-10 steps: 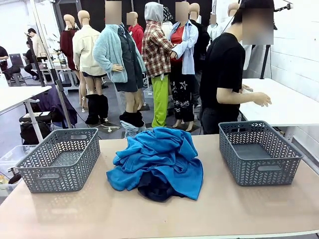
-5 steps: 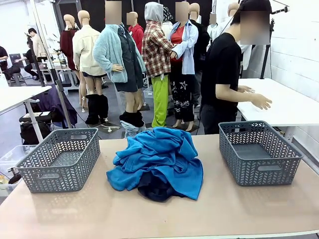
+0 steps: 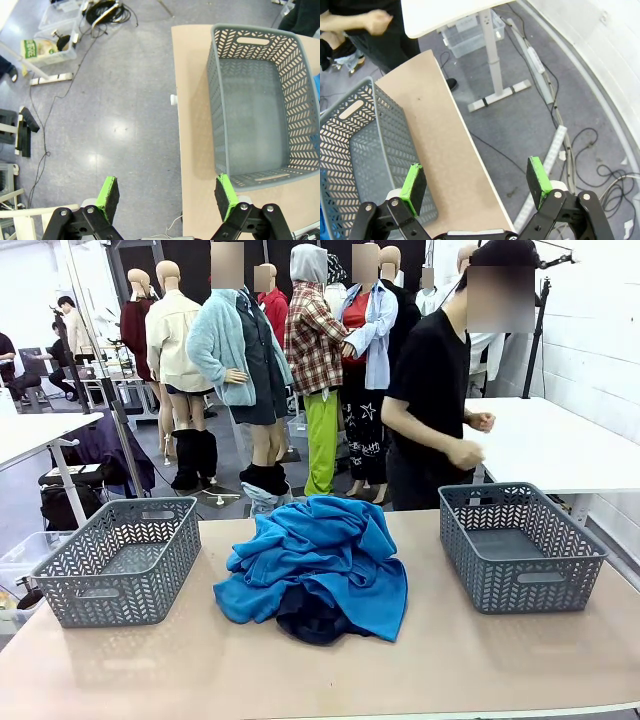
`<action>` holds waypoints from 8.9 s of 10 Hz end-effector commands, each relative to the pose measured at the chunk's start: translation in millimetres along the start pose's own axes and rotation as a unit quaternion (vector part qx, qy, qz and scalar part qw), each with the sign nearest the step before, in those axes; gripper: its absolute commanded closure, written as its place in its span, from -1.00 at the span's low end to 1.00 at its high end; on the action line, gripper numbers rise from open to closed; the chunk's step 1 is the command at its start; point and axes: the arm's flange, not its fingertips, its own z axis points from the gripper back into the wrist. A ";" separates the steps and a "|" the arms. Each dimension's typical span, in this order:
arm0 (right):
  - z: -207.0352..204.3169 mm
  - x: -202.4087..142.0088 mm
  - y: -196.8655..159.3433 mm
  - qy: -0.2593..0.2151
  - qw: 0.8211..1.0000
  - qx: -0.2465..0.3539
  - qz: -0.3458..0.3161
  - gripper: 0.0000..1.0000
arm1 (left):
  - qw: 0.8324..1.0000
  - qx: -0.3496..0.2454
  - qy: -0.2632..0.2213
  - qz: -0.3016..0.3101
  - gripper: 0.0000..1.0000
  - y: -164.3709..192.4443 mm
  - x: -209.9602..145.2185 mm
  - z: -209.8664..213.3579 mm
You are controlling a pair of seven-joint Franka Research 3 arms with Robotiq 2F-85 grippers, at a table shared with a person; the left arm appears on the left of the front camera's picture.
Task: Sort the tops and bottoms.
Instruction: Lift clothes from the center of the table with your left hand.
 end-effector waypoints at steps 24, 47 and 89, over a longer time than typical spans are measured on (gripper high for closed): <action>-1.0 -0.6 3.5 0.003 1.000 -0.005 -0.010 -1.00 | 1.000 -0.005 -0.003 0.001 -1.00 0.7 -2.7 0.6; -1.0 -0.6 3.5 0.003 1.000 -0.005 -0.010 -1.00 | 0.800 -0.194 -0.060 -0.565 -1.00 -400.2 118.2 46.2; -1.0 -0.6 3.5 0.003 1.000 -0.005 -0.010 -1.00 | 0.787 -0.073 -0.190 -0.582 1.00 -502.5 227.5 267.4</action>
